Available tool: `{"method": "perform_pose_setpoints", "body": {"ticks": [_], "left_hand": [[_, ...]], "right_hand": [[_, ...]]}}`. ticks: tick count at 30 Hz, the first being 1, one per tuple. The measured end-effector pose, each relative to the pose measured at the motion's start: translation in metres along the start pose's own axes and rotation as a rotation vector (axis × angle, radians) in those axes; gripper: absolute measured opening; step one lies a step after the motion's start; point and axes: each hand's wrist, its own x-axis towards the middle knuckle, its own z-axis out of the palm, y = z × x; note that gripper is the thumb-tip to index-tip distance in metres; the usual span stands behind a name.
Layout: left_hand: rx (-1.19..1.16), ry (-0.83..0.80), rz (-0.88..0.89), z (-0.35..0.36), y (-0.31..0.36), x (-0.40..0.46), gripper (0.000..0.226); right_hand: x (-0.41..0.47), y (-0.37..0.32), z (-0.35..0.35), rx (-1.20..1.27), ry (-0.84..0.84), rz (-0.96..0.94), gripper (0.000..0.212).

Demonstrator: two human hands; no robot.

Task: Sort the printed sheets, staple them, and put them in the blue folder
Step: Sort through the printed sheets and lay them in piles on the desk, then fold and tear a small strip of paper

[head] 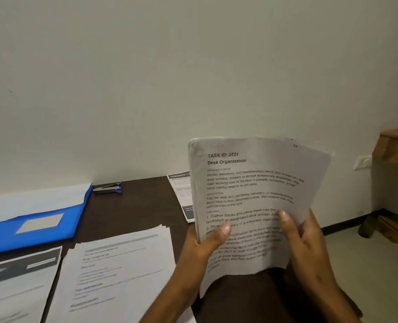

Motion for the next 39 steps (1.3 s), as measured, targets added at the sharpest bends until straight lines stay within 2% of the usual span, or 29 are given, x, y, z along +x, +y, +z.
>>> {"method": "perform_pose_setpoints", "body": {"ticks": [2, 7, 10, 12, 15, 20, 24, 27, 32, 35, 39], "left_hand": [[0.02, 0.027, -0.03, -0.001, 0.001, 0.001, 0.046], [0.18, 0.047, -0.104, 0.0, -0.001, -0.007, 0.04], [0.185, 0.029, -0.079, 0.0, 0.012, -0.009, 0.025], [0.203, -0.016, -0.087, -0.001, 0.025, -0.006, 0.025], [0.272, -0.024, -0.087, -0.012, 0.038, 0.006, 0.026], [0.341, 0.118, -0.21, -0.056, 0.028, 0.055, 0.027], [0.552, 0.103, -0.216, -0.069, 0.007, 0.076, 0.027], [0.66, 0.177, -0.174, -0.075, -0.012, 0.089, 0.019], [0.823, 0.325, -0.021, -0.08, -0.037, 0.101, 0.03], [0.845, 0.378, 0.031, -0.08, -0.047, 0.107, 0.035], [0.842, 0.393, 0.066, -0.082, -0.053, 0.109, 0.03]], "right_hand": [[-0.002, 0.006, -0.003, -0.002, 0.04, 0.004, 0.026], [-0.007, 0.02, 0.001, -0.067, 0.045, 0.062, 0.025], [-0.003, 0.012, -0.003, -0.153, 0.113, 0.011, 0.025], [0.005, 0.005, -0.013, -0.213, 0.113, -0.017, 0.02], [0.02, 0.014, -0.032, -0.359, 0.031, 0.081, 0.007], [0.017, 0.056, -0.034, -0.564, -0.168, 0.306, 0.007], [0.009, 0.068, -0.023, -0.608, -0.203, 0.312, 0.01], [0.01, 0.062, -0.02, -0.655, -0.215, 0.271, 0.015], [0.011, 0.057, -0.021, -0.754, -0.286, 0.223, 0.012], [0.012, 0.056, -0.02, -0.814, -0.308, 0.163, 0.027], [0.03, 0.061, -0.02, -0.894, -0.355, 0.112, 0.049]]}}
